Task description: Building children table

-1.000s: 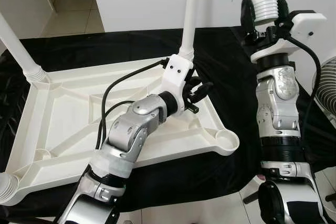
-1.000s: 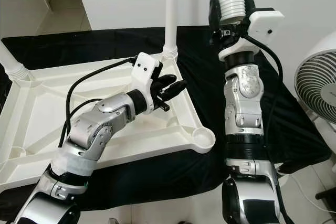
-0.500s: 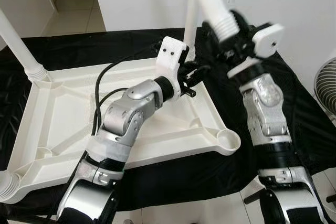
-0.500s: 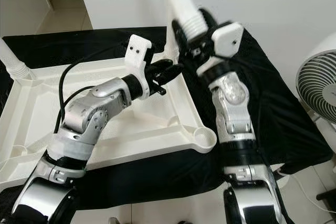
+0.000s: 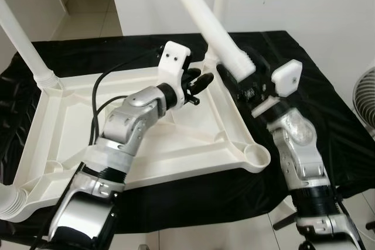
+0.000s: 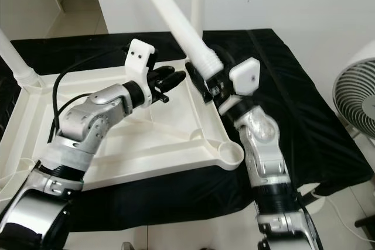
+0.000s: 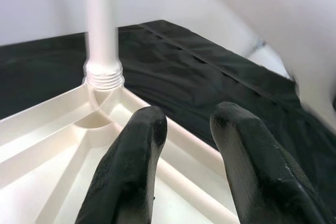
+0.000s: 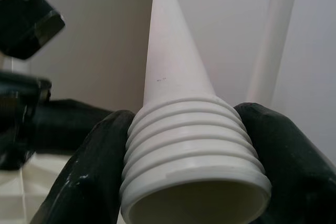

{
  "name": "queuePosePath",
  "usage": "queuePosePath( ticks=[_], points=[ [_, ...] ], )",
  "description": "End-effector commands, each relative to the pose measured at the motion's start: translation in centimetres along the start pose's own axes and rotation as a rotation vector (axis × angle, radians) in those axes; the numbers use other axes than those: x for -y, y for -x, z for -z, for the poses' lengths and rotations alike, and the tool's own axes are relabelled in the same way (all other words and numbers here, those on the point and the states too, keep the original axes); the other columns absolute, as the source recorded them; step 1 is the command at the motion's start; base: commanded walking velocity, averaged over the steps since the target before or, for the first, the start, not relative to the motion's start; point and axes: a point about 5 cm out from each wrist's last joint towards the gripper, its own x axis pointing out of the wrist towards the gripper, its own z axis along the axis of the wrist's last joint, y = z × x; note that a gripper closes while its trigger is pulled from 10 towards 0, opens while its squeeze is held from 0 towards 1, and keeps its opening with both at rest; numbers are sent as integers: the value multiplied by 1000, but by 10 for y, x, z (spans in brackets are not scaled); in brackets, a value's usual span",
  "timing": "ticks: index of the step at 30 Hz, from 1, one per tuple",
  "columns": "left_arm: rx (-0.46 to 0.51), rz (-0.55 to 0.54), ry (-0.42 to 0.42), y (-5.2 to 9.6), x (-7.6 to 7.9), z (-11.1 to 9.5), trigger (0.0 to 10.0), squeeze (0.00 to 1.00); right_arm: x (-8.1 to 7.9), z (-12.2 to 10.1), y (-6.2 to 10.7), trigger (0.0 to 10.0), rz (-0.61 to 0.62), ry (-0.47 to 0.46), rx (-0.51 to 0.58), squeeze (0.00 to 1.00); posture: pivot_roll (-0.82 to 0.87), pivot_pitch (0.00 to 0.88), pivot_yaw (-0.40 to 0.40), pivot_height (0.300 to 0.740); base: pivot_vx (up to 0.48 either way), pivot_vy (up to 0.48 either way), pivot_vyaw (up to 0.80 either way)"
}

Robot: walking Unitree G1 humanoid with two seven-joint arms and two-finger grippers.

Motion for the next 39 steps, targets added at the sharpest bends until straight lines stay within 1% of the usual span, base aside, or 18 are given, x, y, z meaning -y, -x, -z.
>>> queuePosePath(
  ticks=[1, 2, 3, 4, 5, 6, 8, 11, 12, 13, 20, 21, 25, 29, 33, 35, 36, 39],
  points=[
    [12, 241, 59, 0, 10, -4, 10000, 0, -4, -8, 0, 10000, -16, 1, 30, 0, -36, 91, 56, 740, 0, 0, 0],
    [12, 241, 59, 0, 10, -4, 10000, 0, -4, -8, 0, 10000, -16, 1, 30, 0, -36, 91, 56, 740, 0, 0, 0],
    [25, 264, 114, 1, 8, -6, 10000, 1000, -5, -7, 4, 10000, -12, -4, 22, 0, -40, 91, 57, 740, 0, 0, 0],
    [35, 301, 167, 2, 8, -8, 10000, 1000, -6, -5, 7, 10000, -4, -9, 12, 0, -46, 91, 60, 740, 0, 0, 0],
    [35, 301, 167, 2, 8, -8, 10000, 1000, -6, -5, 7, 10000, -4, -9, 12, 0, -46, 91, 60, 740, 0, 0, 0],
    [44, 327, 203, 3, 7, -10, 10000, 1000, -7, -4, 10, 10000, 3, -10, 3, 0, -50, 91, 61, 740, 0, 0, 0],
    [48, 342, 219, 4, 7, -11, 10000, 1000, -7, -4, 11, 10000, 8, -10, -1, 0, -50, 91, 61, 740, 0, 0, 0],
    [53, 446, 317, 9, 13, -16, 10000, 1000, -8, -3, 16, 10000, 27, -13, -14, 0, -55, 88, 62, 740, 0, 0, 0],
    [53, 446, 317, 9, 13, -16, 10000, 1000, -8, -3, 16, 10000, 27, -13, -14, 0, -55, 88, 62, 740, 0, 0, 0],
    [73, 525, 352, 15, 17, -21, 10000, 1000, -8, -2, 20, 10000, 45, -14, -27, 0, -60, 84, 62, 740, 0, 0, 0],
    [62, 554, 402, 19, 16, -22, 10000, 1000, -8, -2, 23, 10000, 59, -15, -37, 0, -61, 83, 63, 740, 0, 0, 0],
    [56, 558, 419, 19, 17, -22, 10000, 0, -8, -1, 24, 10000, 61, -16, -39, 0, -61, 83, 63, 740, 0, 0, 0],
    [44, 565, 448, 17, 21, -25, 10000, 0, -10, -1, 24, 10000, 59, -17, -45, 0, -59, 83, 62, 740, 0, 0, 0],
    [4, 542, 465, 12, 22, -22, 10000, 0, -13, 0, 22, 10000, 51, -22, -47, 0, -56, 85, 66, 740, 0, 0, 0],
    [-42, 480, 528, 2, 22, -17, 10000, 0, -17, 0, 17, 10000, 39, -22, -39, 0, -59, 83, 69, 740, 0, 0, 0],
    [-57, 431, 535, -4, 21, -13, 10000, 0, -19, -1, 14, 10000, 32, -21, -32, 0, -59, 83, 69, 740, 0, 0, 0],
    [-57, 431, 535, -4, 21, -13, 10000, 0, -19, -1, 14, 10000, 32, -21, -32, 0, -59, 83, 69, 740, 0, 0, 0],
    [-74, 378, 589, -11, 19, -12, 10000, 0, -22, -1, 11, 10000, 24, -16, -28, 0, -56, 82, 65, 740, 0, 0, 0]
  ],
)
